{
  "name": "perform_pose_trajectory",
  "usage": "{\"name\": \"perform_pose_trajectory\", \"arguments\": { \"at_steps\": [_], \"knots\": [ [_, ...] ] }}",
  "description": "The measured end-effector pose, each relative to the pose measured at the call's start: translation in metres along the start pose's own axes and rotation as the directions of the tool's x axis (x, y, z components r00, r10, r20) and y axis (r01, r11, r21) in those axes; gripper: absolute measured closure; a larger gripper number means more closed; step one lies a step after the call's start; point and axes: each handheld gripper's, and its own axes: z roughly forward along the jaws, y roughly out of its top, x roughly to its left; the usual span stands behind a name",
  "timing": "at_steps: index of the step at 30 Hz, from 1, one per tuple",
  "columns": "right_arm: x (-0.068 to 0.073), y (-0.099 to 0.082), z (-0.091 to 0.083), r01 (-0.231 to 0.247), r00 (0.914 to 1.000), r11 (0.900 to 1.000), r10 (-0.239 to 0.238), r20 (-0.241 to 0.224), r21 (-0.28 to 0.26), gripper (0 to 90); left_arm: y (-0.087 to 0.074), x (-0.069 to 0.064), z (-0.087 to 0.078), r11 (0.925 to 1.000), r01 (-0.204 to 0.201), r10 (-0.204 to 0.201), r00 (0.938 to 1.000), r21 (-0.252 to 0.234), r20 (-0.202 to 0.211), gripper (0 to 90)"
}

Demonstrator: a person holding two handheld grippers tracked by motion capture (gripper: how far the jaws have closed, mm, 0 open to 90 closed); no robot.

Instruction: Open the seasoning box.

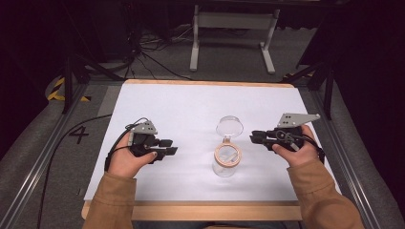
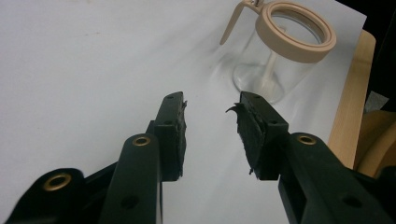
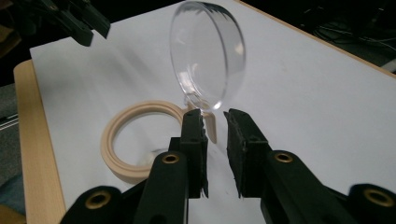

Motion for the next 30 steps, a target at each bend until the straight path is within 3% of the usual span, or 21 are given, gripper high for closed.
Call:
{"name": "perform_pose_trajectory", "arguments": {
  "at_steps": [9, 13, 16, 22, 30],
  "knots": [
    [-0.026, -0.032, -0.022, -0.091, 0.9929, 0.9953, 0.089, 0.080, 0.032, 70.4, -0.003, 0.009, -0.003, 0.9993, 0.035, -0.035, 0.9991, 0.014, -0.026, 58.5],
    [-0.034, -0.045, -0.027, -0.112, 0.9883, 0.9927, 0.107, 0.109, 0.044, 66.0, -0.004, 0.011, -0.002, 0.9988, 0.042, -0.041, 0.9987, 0.024, -0.031, 57.5],
    [-0.043, -0.057, -0.027, -0.128, 0.9829, 0.9901, 0.119, 0.141, 0.057, 61.2, -0.006, 0.013, 0.001, 0.9975, 0.061, -0.059, 0.9976, 0.037, -0.035, 57.4],
    [-0.057, -0.081, -0.021, -0.155, 0.9733, 0.9839, 0.137, 0.184, 0.089, 56.2, -0.007, 0.014, 0.003, 0.9966, 0.061, -0.058, 0.9970, 0.055, -0.051, 55.4],
    [-0.064, -0.105, -0.013, -0.165, 0.9715, 0.9786, 0.140, 0.192, 0.123, 53.5, -0.007, 0.014, 0.004, 0.9958, 0.062, -0.058, 0.9966, 0.067, -0.059, 53.4]
  ]
}}
